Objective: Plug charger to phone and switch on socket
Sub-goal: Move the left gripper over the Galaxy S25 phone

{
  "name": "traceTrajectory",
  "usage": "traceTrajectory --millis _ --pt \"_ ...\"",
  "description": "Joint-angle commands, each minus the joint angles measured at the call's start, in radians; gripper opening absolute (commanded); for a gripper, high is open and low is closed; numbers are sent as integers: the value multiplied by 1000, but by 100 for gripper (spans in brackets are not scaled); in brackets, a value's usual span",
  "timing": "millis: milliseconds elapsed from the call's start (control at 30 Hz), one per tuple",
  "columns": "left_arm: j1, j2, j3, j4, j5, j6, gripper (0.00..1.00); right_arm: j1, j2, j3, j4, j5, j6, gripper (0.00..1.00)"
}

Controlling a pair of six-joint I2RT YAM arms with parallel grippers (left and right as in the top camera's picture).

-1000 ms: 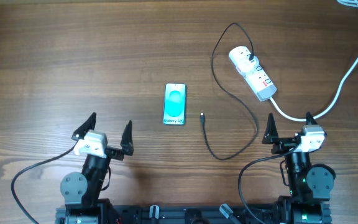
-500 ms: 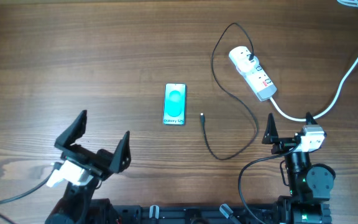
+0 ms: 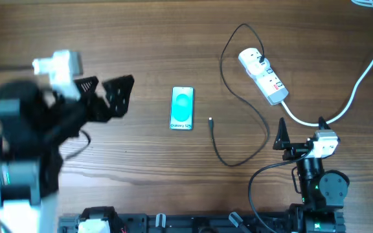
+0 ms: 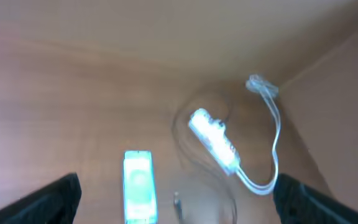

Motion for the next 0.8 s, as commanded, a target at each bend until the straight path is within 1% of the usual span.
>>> traceTrajectory --millis 0,67,100,133,167,233,300,333,400,433,567,600,667,767 --pt "-37 183 144 -93 130 -43 100 2 -2 -1 3 13 12 100" --pt "-43 224 149 -94 290 -97 100 2 -2 -1 3 13 12 100" --pt "-43 253 149 -51 387 -157 100 2 -2 -1 3 13 13 100" --pt "-47 271 149 -22 433 -169 100 2 -2 -1 3 13 12 100" --pt "-67 280 149 -10 424 -161 100 2 -2 -1 3 13 13 100" --pt "-111 281 149 -19 335 -172 100 2 -2 -1 3 13 12 100" --pt "-196 283 149 -41 158 -255 100 2 -2 -1 3 13 13 100" --pt "-236 289 150 -50 91 -276 100 2 -2 -1 3 13 12 100" --pt "-298 314 158 -77 17 -293 99 2 -2 -1 3 13 13 100" --pt "-351 373 190 -131 -47 -293 99 2 -2 -1 3 13 12 100" --pt "-428 543 335 -321 -275 -293 100 2 -2 -1 3 13 12 100" --pt "-442 580 367 -358 -313 -293 99 2 -2 -1 3 13 12 100" --pt "-473 668 425 -423 -397 -293 100 2 -2 -1 3 13 12 100" --pt "-500 769 438 -438 -459 -293 100 2 -2 -1 3 13 12 100"
